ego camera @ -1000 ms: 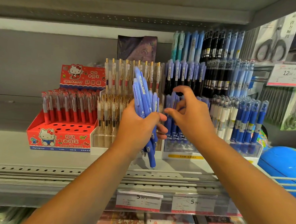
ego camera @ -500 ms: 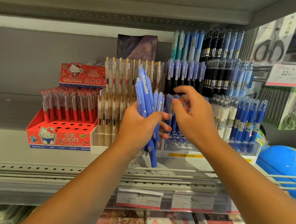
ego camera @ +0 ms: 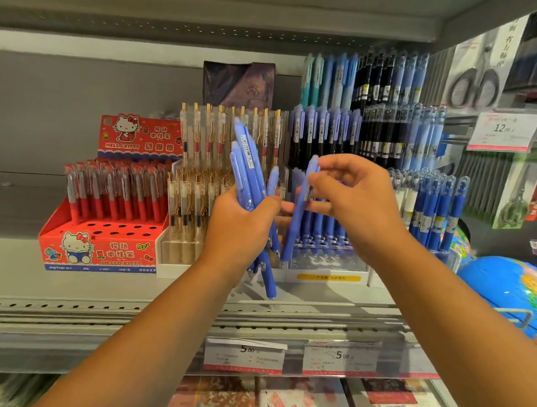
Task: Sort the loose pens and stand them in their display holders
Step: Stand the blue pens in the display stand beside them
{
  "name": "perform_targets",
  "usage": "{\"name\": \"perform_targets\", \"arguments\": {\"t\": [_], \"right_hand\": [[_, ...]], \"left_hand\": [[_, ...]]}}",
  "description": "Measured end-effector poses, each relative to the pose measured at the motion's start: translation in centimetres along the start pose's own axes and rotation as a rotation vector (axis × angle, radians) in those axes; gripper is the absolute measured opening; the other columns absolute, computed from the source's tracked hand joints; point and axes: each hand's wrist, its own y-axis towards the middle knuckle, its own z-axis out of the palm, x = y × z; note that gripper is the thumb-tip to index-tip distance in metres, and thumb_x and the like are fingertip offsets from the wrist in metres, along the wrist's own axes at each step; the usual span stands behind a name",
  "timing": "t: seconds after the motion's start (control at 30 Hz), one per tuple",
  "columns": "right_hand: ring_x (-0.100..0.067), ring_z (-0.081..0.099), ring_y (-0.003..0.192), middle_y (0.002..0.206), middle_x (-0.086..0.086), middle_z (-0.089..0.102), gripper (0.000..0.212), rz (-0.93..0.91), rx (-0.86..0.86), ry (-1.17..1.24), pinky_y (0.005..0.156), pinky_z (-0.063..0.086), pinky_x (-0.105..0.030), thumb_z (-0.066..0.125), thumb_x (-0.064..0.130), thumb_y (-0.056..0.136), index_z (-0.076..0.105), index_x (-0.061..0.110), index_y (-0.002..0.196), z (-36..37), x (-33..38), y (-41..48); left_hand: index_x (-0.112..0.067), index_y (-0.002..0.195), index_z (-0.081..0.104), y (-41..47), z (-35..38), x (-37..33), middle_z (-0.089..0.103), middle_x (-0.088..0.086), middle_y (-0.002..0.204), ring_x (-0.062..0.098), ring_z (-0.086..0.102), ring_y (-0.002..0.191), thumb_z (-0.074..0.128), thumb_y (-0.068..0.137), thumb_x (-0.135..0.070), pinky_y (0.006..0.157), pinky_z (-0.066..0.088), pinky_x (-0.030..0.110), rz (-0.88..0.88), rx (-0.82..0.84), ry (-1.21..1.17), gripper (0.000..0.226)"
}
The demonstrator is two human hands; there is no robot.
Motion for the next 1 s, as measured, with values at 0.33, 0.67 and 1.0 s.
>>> {"name": "perform_targets", "arguments": {"t": [0.33,0.67,1.0], "right_hand": [[-0.008,0.070,0.082,0.098,-0.001,0.066,0.017,-0.080,-0.193,-0.083,0.063,0.059,-0.023,0.063,0.008,0.093,0.062,0.021,0.102,-2.9,-0.3,2.6],[-0.014,0.067,0.078,0.090,0.008,0.063,0.014,-0.096,-0.036,-0.449,0.068,0.060,-0.032,0.066,0.017,0.092,0.060,0.022,0.103,-1.9,-3.3,2.7],[0.000,0.053,0.078,0.098,0.012,0.058,0.024,-0.219,-0.015,-0.744,0.075,0.046,-0.020,0.063,0.021,0.093,0.063,0.018,0.117,-1.5,-2.6,1.6]], "left_hand": [[-0.008,0.104,0.058,-0.1,0.3,-0.1,0.075,0.004,0.081,0.021,0.068,0.060,0.056,0.098,-0.006,0.056,0.060,0.041,-0.029,0.035,-0.108,0.008],[0.003,0.113,0.054,0.0,0.4,0.1,0.075,0.008,0.082,0.023,0.070,0.064,0.056,0.098,-0.006,0.057,0.060,0.036,-0.017,0.047,-0.100,0.018],[-0.010,0.098,0.056,-0.1,0.5,0.0,0.074,0.007,0.076,0.023,0.072,0.069,0.058,0.097,-0.005,0.062,0.062,0.037,-0.035,0.076,-0.174,0.006]]}}
